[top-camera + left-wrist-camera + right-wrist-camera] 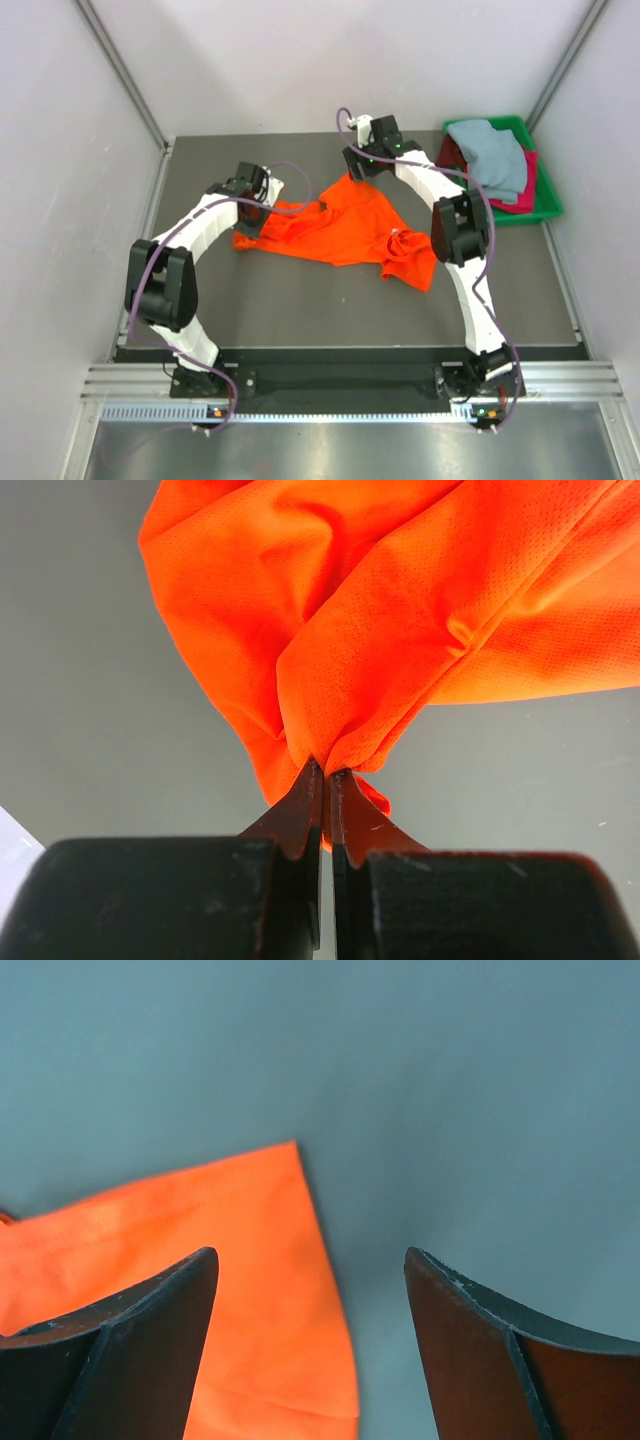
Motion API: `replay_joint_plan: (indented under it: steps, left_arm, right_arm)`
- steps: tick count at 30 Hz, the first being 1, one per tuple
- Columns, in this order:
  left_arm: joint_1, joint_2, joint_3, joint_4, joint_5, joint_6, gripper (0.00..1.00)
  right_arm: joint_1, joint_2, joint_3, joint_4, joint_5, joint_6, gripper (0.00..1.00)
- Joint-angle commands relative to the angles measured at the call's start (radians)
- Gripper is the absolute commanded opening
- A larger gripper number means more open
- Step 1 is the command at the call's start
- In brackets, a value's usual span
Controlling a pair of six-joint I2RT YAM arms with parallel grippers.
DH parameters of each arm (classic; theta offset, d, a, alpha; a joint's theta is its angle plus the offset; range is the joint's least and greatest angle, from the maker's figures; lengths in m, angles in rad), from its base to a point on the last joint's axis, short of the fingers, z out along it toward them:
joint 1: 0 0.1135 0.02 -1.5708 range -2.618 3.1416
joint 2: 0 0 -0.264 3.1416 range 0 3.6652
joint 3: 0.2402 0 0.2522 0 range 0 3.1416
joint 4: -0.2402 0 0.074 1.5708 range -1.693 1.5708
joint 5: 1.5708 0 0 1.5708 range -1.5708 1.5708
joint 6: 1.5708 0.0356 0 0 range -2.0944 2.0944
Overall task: Fold and stack the t-shirts
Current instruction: Flatten the tshirt out
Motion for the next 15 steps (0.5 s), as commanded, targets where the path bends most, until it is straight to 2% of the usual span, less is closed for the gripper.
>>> replay_joint_plan:
  steps: [1, 12, 15]
  left_arm:
    - [0.005, 0.009, 0.054, 0.002, 0.023, -0.017, 0.00]
    - [0.005, 0.009, 0.082, -0.014, 0.030, -0.028, 0.00]
    - [0.005, 0.009, 0.079, -0.014, 0.028, -0.031, 0.00]
  right_arm:
    - [-0.005, 0.012, 0.063, 0.037, 0.003, -0.013, 0.76]
    - [0.000, 0.041, 0.039, 0.007, -0.033, -0.006, 0.75]
    - [0.003, 0.044, 0.031, 0.005, -0.036, -0.008, 0.70]
